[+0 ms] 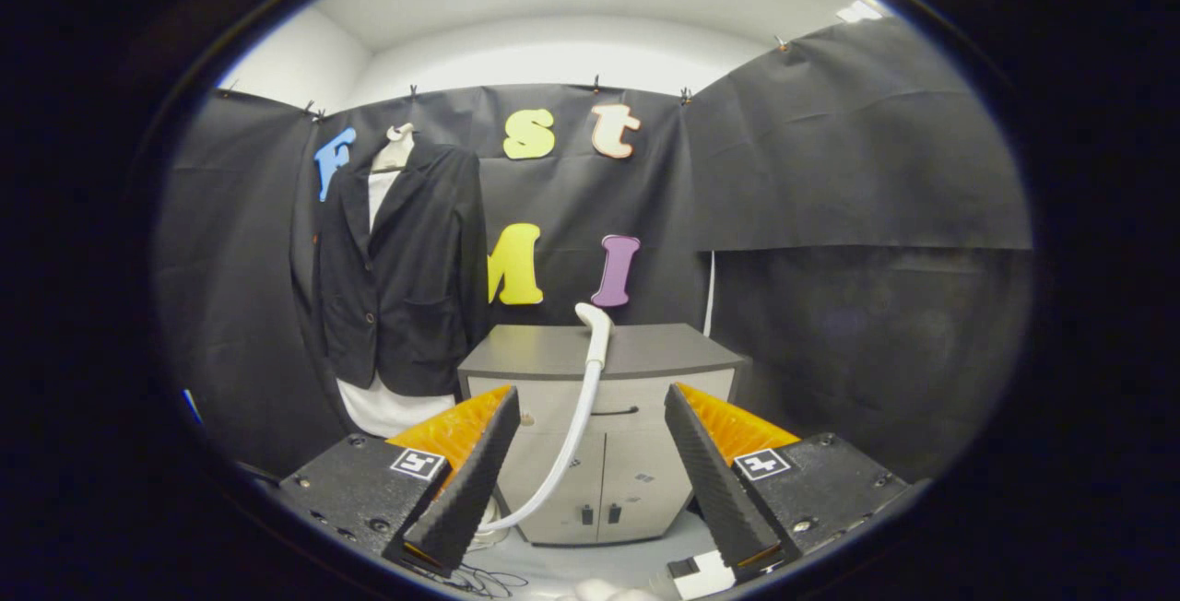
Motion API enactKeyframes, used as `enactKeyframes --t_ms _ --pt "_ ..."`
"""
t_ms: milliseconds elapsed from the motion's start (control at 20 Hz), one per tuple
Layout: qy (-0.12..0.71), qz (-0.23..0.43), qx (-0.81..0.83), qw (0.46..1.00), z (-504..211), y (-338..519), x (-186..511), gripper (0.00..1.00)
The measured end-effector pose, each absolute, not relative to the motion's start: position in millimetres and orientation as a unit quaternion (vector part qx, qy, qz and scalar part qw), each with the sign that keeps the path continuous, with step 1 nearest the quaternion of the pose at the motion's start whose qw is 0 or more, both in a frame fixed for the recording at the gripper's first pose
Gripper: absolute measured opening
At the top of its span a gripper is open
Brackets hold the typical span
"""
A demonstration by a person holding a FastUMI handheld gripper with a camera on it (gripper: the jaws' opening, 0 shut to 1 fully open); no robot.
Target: Iron the clothes twice with a garment steamer, once on the left side and once on the right side.
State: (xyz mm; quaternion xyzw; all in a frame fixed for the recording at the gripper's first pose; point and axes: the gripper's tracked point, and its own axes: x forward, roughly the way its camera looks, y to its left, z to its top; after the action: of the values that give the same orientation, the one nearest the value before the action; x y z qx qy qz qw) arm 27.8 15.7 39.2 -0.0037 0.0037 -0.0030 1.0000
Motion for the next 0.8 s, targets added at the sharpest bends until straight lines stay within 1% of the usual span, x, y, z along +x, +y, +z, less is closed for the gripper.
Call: enactKeyframes --t_ms 350,550,800 --pt "-0.004 0.008 -0.007 1.0 75 4 114 0.99" --pt "-0.005 0.029 -0.006 1.0 97 1 186 0.99" --pt "0.015 0.048 -0.017 0.999 104 1 284 0.99"
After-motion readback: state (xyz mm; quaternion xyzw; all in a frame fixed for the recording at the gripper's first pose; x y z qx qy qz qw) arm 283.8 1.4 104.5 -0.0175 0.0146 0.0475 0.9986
